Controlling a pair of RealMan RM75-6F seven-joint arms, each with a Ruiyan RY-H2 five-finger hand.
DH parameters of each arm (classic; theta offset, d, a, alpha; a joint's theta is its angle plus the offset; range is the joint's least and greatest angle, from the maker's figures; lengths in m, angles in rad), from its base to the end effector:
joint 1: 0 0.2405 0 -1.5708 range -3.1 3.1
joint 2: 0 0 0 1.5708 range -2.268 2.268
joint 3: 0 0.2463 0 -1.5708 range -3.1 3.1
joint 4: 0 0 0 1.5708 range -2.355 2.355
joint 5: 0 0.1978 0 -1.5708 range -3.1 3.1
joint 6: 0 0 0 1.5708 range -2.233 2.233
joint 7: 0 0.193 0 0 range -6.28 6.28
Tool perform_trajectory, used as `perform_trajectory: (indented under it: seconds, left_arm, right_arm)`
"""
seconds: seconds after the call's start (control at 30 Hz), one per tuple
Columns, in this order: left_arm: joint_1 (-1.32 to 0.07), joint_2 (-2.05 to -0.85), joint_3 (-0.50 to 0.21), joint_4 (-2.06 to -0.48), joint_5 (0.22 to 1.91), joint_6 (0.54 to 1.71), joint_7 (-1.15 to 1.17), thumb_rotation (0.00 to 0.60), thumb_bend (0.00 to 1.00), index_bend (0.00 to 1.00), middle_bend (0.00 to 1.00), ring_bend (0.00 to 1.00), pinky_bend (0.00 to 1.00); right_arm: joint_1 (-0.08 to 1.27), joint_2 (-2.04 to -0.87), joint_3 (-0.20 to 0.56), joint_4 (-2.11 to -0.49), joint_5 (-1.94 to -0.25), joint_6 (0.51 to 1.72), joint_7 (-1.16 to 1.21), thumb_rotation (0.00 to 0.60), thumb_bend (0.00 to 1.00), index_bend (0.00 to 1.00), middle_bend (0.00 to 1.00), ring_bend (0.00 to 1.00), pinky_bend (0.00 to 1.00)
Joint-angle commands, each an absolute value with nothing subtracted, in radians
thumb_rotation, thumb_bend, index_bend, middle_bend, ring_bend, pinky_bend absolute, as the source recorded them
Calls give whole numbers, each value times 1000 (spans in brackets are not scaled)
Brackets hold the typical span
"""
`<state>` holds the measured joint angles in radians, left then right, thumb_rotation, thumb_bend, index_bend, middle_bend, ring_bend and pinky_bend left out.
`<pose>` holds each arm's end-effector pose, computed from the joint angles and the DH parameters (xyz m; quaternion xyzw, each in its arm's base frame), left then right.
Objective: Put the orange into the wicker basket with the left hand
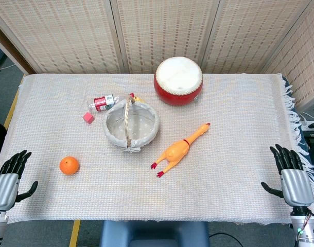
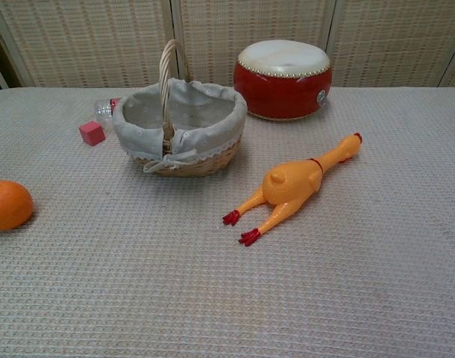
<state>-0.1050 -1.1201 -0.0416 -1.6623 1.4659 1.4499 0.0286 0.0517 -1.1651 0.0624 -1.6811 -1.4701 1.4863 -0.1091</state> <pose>-0.2920 0.2315 0.1552 -0.5937 -0.4088 -0.3832 0.5775 -0.2913 -0.2197 0.1499 0.5784 -0.4034 0.3794 0.5990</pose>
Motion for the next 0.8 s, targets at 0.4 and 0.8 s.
perform_trajectory:
  seconds: [0.4,0.8]
  left_arm:
    - [-124,-1096,-13,-1683,1482,1393,69,600,341,0,0,0,102]
    - [-211,-1054,16,-1760,1429,1199,253,600,338,0,0,0,102]
  right_arm:
    - [51,-1179,75,-1664,-1508,1529,-76,600,30,0,0,0,0]
    - [54,-1189,77,-1626,-1544,1552,-6,600,27,0,0,0,0]
